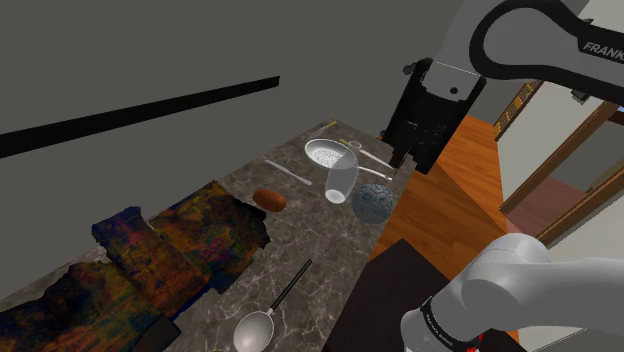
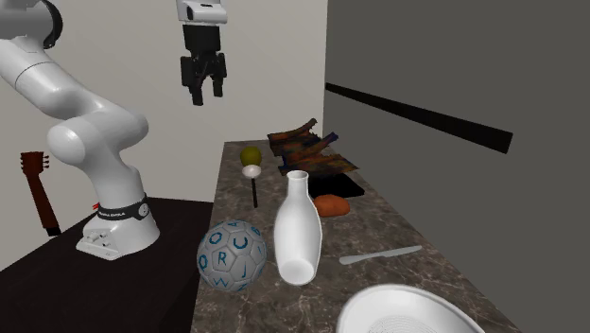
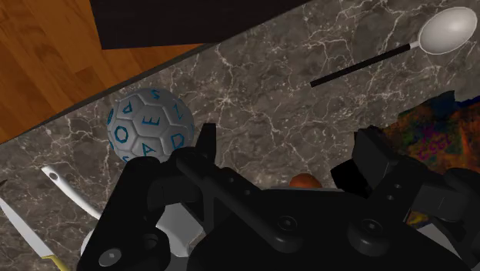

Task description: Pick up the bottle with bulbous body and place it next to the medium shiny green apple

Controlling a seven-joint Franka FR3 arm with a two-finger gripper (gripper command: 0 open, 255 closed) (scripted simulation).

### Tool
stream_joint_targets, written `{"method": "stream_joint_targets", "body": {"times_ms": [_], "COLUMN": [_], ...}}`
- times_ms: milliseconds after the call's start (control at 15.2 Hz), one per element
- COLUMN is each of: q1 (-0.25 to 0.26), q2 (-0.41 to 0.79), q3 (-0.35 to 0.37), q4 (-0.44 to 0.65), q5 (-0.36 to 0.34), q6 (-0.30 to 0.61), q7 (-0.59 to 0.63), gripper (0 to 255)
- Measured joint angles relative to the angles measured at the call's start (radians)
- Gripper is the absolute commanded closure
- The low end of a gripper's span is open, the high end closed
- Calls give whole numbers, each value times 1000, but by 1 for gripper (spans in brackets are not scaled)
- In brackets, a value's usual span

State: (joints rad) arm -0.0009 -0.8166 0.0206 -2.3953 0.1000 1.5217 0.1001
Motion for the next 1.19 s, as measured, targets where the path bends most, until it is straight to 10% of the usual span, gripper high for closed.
{"method": "stream_joint_targets", "body": {"times_ms": [1188], "q1": [-55], "q2": [487], "q3": [-103], "q4": [126], "q5": [-108], "q6": [438], "q7": [-165], "gripper": [0]}}
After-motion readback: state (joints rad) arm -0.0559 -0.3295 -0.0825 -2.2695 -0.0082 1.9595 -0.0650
